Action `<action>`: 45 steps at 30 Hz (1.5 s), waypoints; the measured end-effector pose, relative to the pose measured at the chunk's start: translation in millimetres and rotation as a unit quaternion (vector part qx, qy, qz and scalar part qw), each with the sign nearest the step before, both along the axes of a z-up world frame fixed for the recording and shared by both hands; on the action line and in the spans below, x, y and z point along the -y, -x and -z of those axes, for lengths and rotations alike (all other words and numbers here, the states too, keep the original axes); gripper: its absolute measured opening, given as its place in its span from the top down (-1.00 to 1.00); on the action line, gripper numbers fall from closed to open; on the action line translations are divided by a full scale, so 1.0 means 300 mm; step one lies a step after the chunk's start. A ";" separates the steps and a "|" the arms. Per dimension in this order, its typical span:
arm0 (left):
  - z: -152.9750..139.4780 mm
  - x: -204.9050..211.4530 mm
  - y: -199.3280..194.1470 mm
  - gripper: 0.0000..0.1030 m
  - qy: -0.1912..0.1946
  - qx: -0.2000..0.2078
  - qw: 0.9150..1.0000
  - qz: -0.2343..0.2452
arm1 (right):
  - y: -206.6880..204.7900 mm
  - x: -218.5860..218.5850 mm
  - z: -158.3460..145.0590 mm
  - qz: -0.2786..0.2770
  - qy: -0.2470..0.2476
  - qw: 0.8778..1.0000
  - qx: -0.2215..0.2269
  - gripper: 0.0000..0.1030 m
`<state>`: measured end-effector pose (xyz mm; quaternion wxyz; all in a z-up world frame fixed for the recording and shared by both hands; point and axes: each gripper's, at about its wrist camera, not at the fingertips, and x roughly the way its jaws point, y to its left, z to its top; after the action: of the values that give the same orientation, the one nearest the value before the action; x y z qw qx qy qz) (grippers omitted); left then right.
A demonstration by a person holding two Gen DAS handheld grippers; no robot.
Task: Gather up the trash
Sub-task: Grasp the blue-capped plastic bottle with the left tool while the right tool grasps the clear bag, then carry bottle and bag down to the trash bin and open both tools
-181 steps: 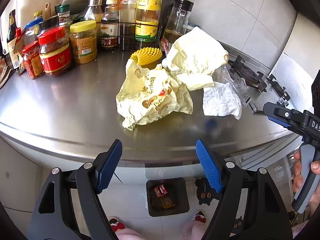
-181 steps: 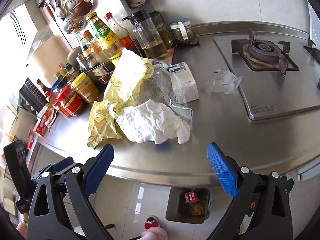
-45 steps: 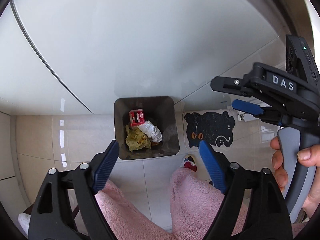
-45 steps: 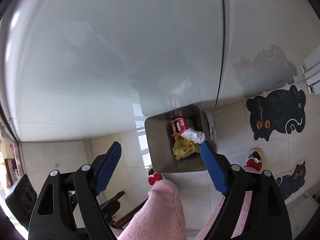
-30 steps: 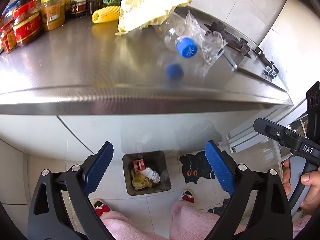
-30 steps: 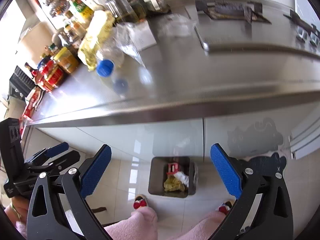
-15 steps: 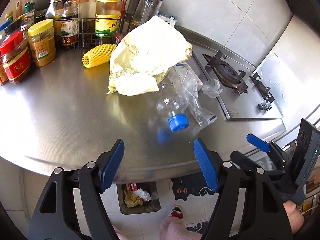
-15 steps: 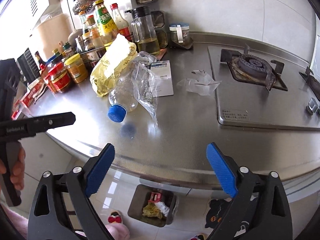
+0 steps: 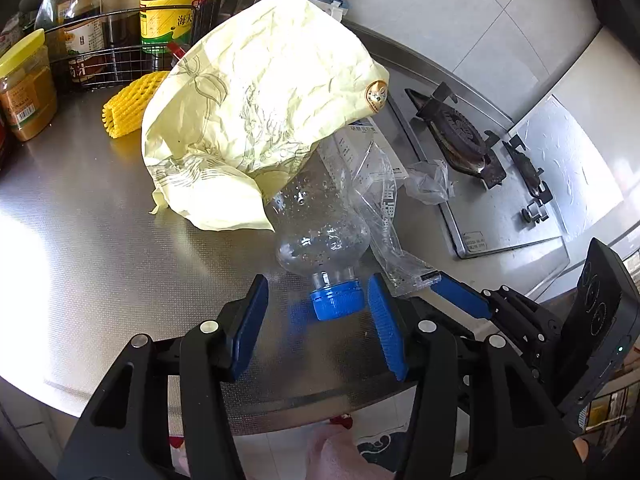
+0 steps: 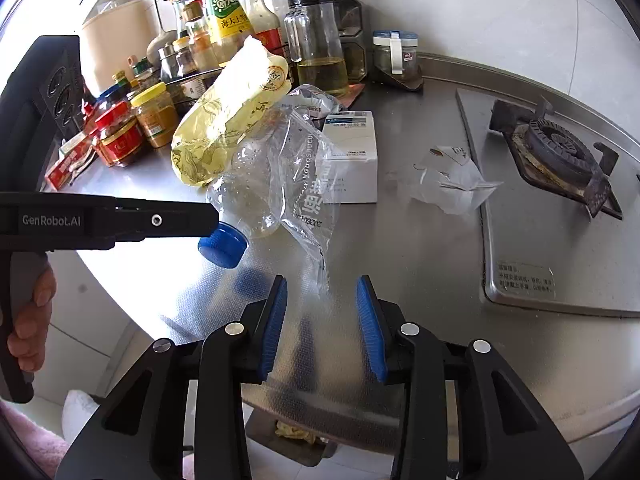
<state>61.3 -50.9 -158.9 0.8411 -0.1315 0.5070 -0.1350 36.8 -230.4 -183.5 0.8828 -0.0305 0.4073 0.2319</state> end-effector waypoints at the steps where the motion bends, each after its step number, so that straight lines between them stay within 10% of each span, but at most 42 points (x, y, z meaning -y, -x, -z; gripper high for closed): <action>1: 0.004 0.005 -0.003 0.06 0.000 -0.002 1.000 0.001 | -0.008 -0.009 0.004 -0.006 0.002 1.000 0.000 0.41; 28: 0.054 0.045 -0.053 0.42 -0.036 0.015 0.998 0.039 | -0.093 -0.014 0.028 -0.001 0.004 1.000 -0.022 0.86; 45: -0.036 0.042 0.254 0.43 -0.044 0.043 0.996 0.061 | 0.163 0.047 -0.044 0.001 -0.004 1.000 -0.007 0.88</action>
<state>-15.0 -63.5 -148.3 0.8571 -0.0572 0.4833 -0.1690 -12.0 -244.4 -170.4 0.8802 -0.0247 0.4128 0.2327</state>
